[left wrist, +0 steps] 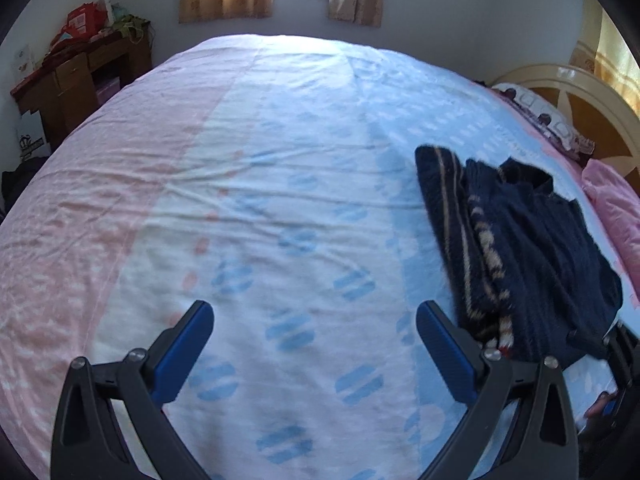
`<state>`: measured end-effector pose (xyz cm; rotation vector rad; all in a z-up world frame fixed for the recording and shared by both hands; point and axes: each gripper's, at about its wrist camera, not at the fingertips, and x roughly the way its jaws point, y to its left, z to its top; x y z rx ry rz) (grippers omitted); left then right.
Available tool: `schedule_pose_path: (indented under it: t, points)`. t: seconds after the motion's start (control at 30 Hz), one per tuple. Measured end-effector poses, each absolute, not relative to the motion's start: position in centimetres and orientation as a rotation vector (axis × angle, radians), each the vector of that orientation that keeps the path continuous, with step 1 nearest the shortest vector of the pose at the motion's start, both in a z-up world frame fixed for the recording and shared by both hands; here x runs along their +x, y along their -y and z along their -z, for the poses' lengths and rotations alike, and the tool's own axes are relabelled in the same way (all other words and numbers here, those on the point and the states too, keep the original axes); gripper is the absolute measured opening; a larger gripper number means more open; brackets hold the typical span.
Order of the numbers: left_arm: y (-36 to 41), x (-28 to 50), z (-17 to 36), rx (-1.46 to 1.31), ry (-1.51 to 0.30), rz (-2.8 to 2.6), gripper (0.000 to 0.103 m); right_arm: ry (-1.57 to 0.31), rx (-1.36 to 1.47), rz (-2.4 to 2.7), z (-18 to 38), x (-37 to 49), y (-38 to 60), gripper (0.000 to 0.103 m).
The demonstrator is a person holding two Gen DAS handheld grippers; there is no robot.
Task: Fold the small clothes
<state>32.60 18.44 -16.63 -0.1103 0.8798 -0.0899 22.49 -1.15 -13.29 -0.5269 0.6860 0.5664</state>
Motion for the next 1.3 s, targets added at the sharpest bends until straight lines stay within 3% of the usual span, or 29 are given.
schedule_pose_path:
  t: [0.47, 0.6, 1.07, 1.13, 1.17, 1.2, 1.23, 1.3]
  points:
    - [-16.2, 38.1, 15.8, -0.202, -0.856, 0.310, 0.103, -0.657, -0.659, -0.509, 14.8, 23.4, -3.9, 0.064]
    - [-13.9, 40.3, 15.7, -0.229, -0.849, 0.414, 0.103, -0.663, -0.657, -0.524, 15.0, 23.6, -3.9, 0.044]
    - [-6.0, 47.4, 19.6, -0.144, -0.980, 0.517, 0.102, -0.693, -0.633, -0.507, 15.8, 24.8, -3.5, 0.043]
    - [-6.0, 47.4, 19.8, -0.131, -0.959, 0.516, 0.094, -0.696, -0.627, -0.519, 15.8, 24.8, -3.5, 0.038]
    - [-6.2, 47.3, 19.7, -0.134, -0.944, 0.514, 0.076, -0.695, -0.627, -0.522, 15.8, 24.8, -3.4, 0.029]
    - [-6.3, 47.3, 19.6, -0.137, -0.946, 0.527, 0.049, -0.693, -0.626, -0.523, 15.7, 24.8, -3.5, 0.022]
    - [-6.4, 47.5, 19.7, -0.150, -0.962, 0.549, 0.037, -0.689, -0.624, -0.522, 15.6, 24.7, -3.4, 0.020]
    - [-6.5, 47.7, 19.4, -0.182, -0.972, 0.565, 0.023, -0.680, -0.610, -0.525, 15.1, 24.7, -3.0, 0.016]
